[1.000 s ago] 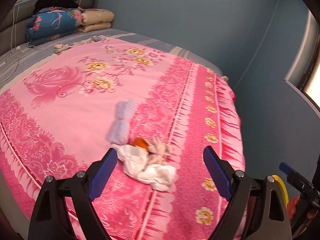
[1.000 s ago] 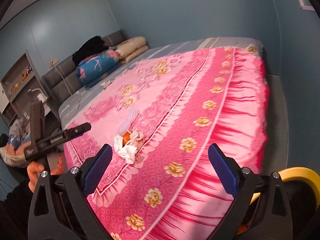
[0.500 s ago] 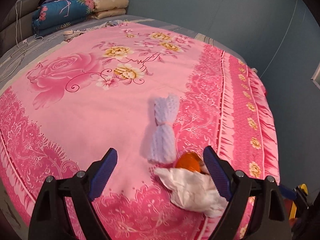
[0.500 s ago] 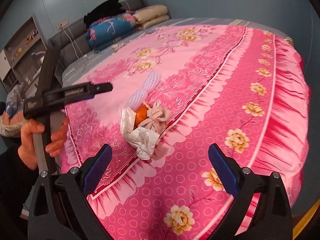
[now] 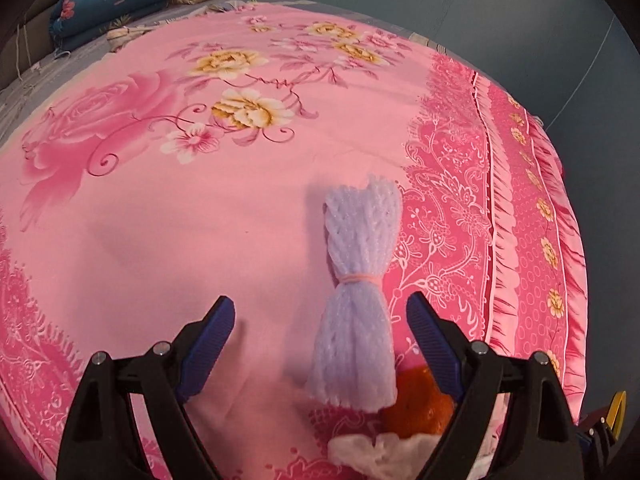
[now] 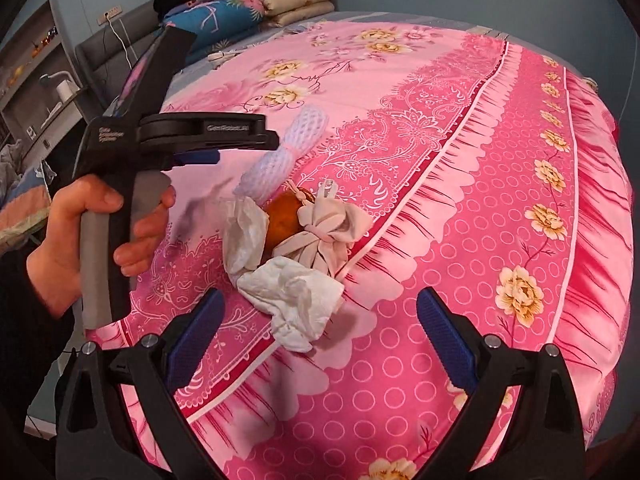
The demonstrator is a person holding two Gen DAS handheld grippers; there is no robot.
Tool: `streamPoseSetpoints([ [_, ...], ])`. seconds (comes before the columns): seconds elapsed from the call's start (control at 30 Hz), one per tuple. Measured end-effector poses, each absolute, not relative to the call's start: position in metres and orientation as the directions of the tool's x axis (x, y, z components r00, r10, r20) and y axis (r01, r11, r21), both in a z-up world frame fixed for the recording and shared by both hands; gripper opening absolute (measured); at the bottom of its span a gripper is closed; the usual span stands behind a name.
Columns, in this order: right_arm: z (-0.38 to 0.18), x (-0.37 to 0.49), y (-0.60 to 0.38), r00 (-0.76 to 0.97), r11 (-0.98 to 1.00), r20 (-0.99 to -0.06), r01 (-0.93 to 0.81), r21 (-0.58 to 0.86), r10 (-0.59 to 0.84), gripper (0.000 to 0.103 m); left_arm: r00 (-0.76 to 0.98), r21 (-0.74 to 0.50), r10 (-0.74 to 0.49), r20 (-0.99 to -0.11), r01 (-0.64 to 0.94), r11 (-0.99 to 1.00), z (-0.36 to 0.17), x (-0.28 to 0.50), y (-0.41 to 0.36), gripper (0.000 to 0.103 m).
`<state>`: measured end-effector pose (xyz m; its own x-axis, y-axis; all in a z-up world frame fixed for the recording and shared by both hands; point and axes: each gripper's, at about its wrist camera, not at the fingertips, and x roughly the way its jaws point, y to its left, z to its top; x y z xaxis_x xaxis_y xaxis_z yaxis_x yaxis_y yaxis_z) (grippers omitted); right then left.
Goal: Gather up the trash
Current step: 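Grasp the lilac mesh net with the left gripper while the right grasps white tissues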
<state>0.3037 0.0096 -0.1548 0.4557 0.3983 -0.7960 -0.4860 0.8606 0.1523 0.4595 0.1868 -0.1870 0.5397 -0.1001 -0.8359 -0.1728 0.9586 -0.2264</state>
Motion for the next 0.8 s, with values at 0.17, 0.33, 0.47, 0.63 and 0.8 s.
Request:
streamPoseSetpoints([
  [0.17,-0.164,0.315,0.022,0.433,0.857,-0.812,-0.492,0.15,0.391,0.09,0.519,-0.179,-0.098,-0.849,-0.107,0.978,-0.2,0.474,0.17,0.076],
  [0.33,-0.177,0.323,0.034,0.394,0.854,-0.836,-0.496,0.156,0.381,0.078,0.495,-0.172,-0.102,-0.863,-0.098,0.98,-0.214,0.483,0.167,0.049],
  [0.47,-0.185,0.326,0.041,0.364,0.85,-0.853,-0.502,0.16,0.375,0.059,0.502,-0.179,-0.101,-0.859,-0.109,0.978,-0.213,0.483,0.173,0.034],
  [0.63,-0.189,0.326,0.044,0.325,0.847,-0.863,-0.496,0.193,0.387,0.038,0.506,-0.211,-0.111,-0.855,-0.145,0.967,-0.211,0.475,0.181,0.027],
  [0.8,-0.188,0.321,0.045,0.31,0.848,-0.872,-0.495,0.192,0.378,0.022,0.518,-0.227,-0.112,-0.848,-0.164,0.96,-0.205,0.466,0.185,0.027],
])
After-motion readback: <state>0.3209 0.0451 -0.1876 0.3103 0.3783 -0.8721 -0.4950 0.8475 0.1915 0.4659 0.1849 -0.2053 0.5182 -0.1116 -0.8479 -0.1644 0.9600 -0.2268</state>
